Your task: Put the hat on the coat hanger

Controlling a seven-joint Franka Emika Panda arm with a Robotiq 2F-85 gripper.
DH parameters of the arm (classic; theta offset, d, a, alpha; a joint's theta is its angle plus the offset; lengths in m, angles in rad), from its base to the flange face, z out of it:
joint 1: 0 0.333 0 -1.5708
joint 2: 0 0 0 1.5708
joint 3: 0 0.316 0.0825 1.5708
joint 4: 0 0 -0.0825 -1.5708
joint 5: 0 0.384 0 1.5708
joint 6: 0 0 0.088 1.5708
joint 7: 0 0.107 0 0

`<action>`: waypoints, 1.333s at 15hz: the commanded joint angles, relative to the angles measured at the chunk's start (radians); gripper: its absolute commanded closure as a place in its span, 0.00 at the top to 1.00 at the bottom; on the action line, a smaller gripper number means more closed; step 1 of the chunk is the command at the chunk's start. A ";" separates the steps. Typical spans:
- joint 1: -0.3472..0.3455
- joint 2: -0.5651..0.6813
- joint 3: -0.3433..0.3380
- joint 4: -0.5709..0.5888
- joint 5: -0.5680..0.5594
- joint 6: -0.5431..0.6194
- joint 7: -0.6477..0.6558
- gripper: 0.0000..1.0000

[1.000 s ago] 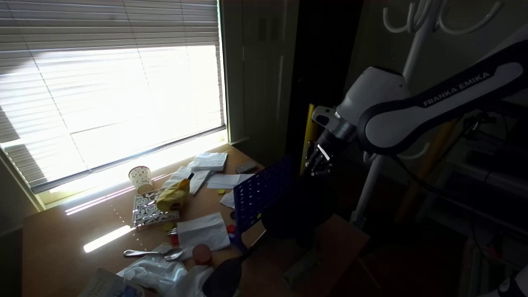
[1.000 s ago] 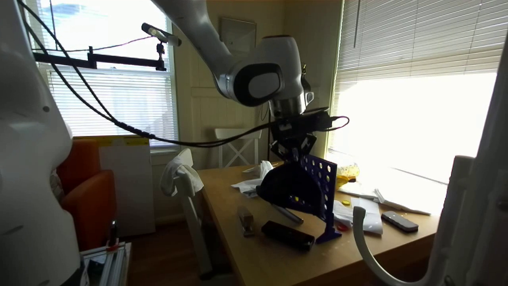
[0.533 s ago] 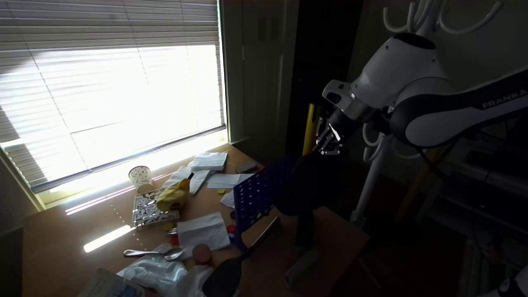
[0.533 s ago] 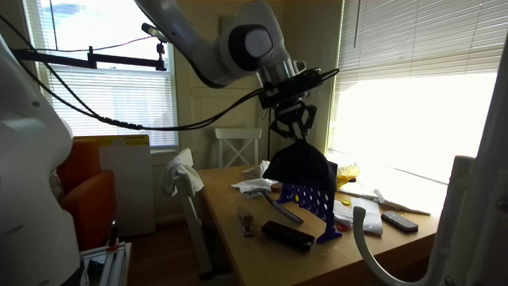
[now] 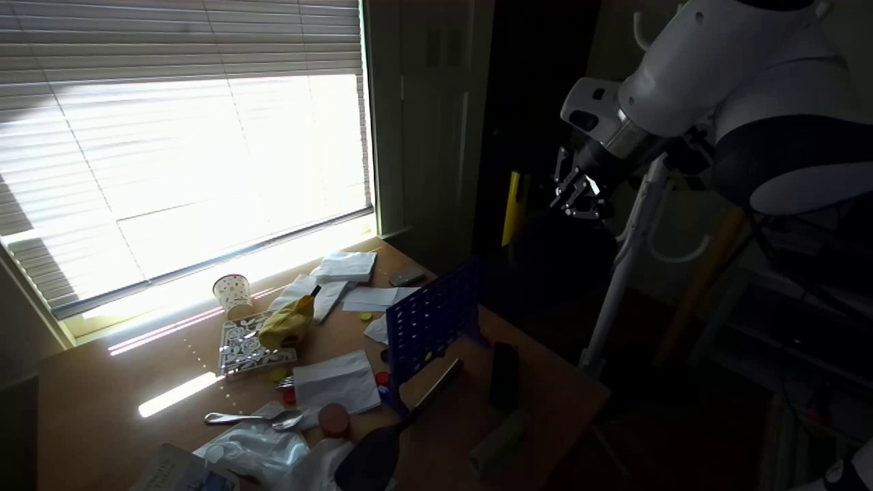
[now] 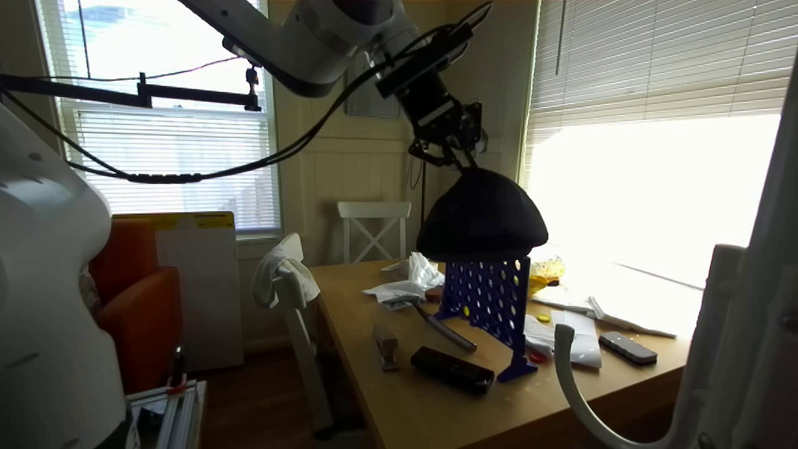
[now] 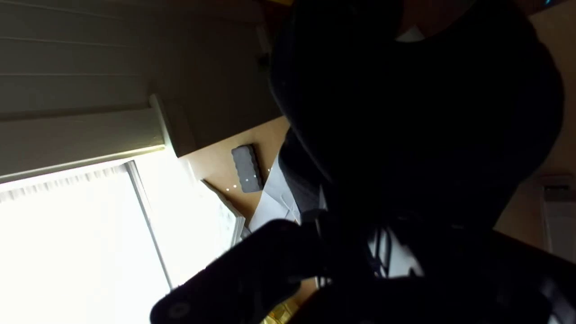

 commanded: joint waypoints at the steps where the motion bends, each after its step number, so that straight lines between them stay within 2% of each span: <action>1: 0.030 -0.044 0.007 0.036 -0.094 -0.101 0.041 0.05; 2: 0.052 -0.021 -0.028 0.022 -0.065 -0.067 0.024 0.16; 7: 0.062 -0.035 -0.027 0.030 -0.081 -0.090 0.027 0.16; 8: 0.058 -0.028 -0.027 0.022 -0.093 -0.085 0.023 0.04; 9: 0.058 -0.023 -0.032 0.013 -0.108 -0.066 0.011 0.03; 16: 0.082 0.062 -0.071 0.013 -0.274 -0.007 -0.129 0.04; 20: 0.083 0.086 -0.080 0.020 -0.304 -0.093 -0.209 0.04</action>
